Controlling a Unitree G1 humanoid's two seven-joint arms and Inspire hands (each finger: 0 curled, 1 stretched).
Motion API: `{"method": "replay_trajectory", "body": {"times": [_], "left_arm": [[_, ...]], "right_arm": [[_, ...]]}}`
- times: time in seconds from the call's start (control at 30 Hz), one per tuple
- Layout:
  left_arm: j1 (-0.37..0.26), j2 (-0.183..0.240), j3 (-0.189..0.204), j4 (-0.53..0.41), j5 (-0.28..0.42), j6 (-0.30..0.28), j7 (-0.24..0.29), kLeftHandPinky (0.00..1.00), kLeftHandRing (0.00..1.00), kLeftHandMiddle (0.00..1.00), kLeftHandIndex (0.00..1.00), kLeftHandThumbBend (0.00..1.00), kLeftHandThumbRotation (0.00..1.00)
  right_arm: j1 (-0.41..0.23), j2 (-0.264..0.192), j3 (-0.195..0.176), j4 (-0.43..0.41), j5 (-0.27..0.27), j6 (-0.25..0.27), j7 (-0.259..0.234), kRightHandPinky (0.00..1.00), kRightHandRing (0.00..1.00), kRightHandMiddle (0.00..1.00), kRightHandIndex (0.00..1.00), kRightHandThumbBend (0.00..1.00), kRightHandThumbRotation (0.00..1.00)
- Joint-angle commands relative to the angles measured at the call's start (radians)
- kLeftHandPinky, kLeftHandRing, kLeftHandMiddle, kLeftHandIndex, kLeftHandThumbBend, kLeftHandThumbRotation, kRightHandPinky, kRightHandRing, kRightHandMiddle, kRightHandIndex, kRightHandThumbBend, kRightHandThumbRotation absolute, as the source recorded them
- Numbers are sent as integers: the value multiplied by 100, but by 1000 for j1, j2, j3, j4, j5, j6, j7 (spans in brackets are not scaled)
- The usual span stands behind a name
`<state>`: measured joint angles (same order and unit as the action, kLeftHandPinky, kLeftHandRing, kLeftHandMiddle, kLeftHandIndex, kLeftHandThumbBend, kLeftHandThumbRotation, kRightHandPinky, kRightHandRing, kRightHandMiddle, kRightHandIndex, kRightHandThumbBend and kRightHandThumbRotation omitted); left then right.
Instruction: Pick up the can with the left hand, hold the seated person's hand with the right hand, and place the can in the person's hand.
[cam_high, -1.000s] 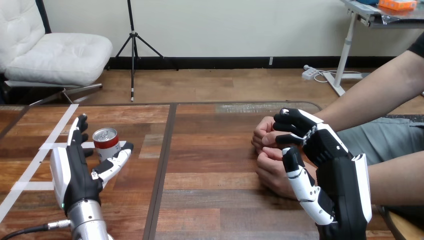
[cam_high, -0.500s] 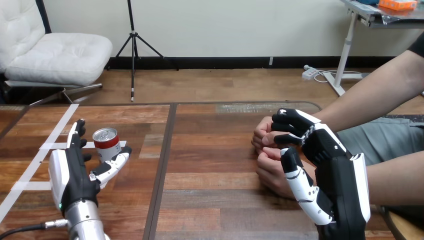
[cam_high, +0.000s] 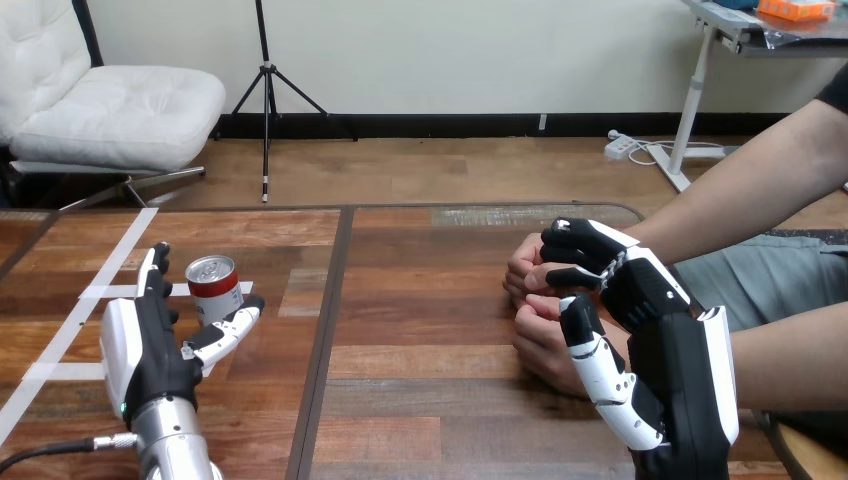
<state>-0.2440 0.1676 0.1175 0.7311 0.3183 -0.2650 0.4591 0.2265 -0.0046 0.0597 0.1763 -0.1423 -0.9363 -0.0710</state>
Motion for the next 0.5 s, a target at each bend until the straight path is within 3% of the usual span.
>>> {"method": "replay_trajectory", "body": {"times": [0.0,0.47], "left_arm": [[-89,34,-24,19,12,6,6,80,88,92,92,74,16],[-120,51,-44,84,18,-18,42,82,92,96,95,75,18]], "right_arm": [[-54,5,-9,-6,-3,-16,-6,63,72,74,73,49,58],[-51,3,-6,-5,3,-16,-2,65,73,75,74,48,58]]}}
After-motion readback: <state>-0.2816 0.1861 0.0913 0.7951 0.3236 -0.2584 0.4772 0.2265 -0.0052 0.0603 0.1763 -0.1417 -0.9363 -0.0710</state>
